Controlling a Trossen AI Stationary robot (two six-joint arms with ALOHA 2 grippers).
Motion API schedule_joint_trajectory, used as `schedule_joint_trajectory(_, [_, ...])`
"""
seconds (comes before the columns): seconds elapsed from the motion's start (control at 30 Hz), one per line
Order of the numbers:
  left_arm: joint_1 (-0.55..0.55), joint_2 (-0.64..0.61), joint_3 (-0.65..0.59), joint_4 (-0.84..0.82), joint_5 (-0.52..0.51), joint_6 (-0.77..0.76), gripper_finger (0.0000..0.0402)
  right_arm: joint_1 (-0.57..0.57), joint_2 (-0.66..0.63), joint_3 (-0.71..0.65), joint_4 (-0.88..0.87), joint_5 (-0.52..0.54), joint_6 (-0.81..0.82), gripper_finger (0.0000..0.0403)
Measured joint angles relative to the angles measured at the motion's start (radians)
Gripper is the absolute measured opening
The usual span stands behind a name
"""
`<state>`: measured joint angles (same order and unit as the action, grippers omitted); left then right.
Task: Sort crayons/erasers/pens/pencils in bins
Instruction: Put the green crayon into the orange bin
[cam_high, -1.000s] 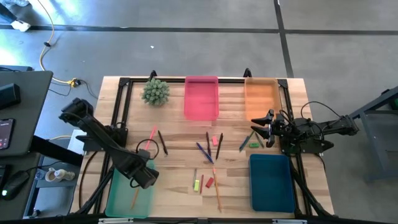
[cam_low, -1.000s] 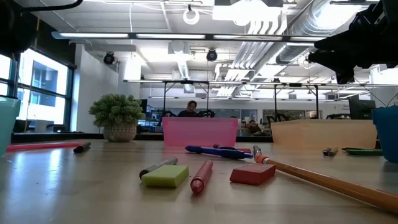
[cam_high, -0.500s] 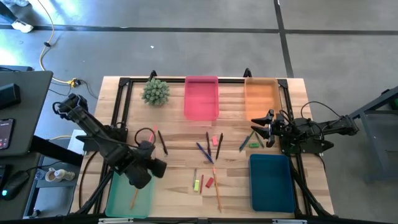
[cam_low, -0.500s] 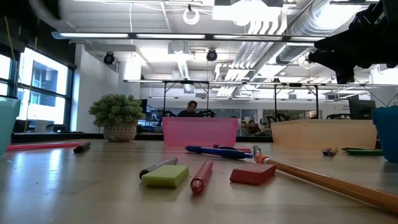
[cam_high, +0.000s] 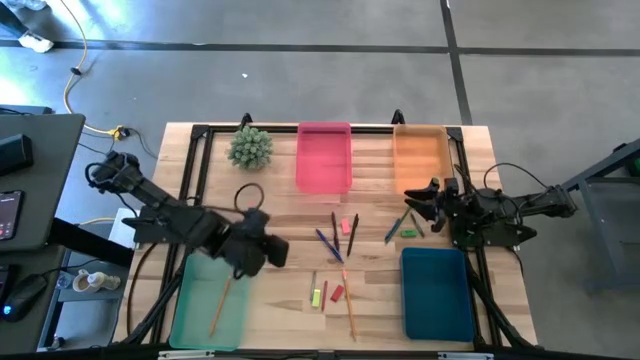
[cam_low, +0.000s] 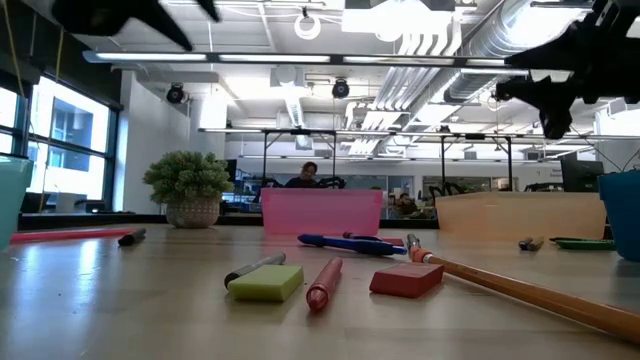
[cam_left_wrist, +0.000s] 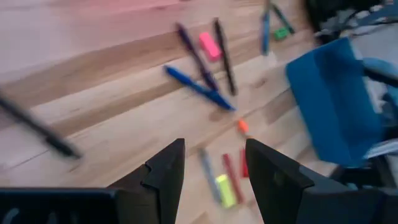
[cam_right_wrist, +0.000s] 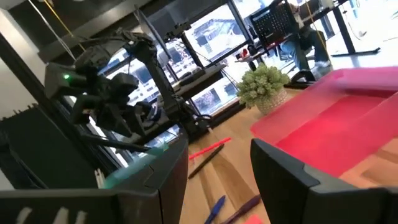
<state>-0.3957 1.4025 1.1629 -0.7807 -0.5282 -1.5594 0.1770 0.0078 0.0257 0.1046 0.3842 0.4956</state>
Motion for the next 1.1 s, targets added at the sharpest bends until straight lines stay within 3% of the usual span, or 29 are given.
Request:
schedule_joint_trajectory(0.17, [0.118,-0.027,0.002,0.206,0.174,0.291,0.0156,0.000,-0.001,0.037,0.043,0.015,-0.003,0.0167])
schedule_joint_trajectory(0.33, [0.219,-0.032,0.001,0.302,0.239,0.482,0.0156,0.000,0.017,0.113,-0.006,0.059,0.000,0.0167])
schedule_joint_trajectory(0.5, [0.325,-0.033,0.000,0.363,0.349,0.603,0.0156,0.000,0.071,0.273,-0.294,0.095,0.041,0.0167])
schedule_joint_trajectory(0.77, [0.496,-0.043,-0.005,0.385,0.467,0.747,0.0156,0.000,0.278,0.507,-0.800,0.161,0.275,0.0167])
schedule_joint_trajectory(1.1, [0.664,-0.140,-0.005,0.342,0.547,0.904,0.0156,0.000,0.533,0.660,-1.066,0.070,0.536,0.0167])
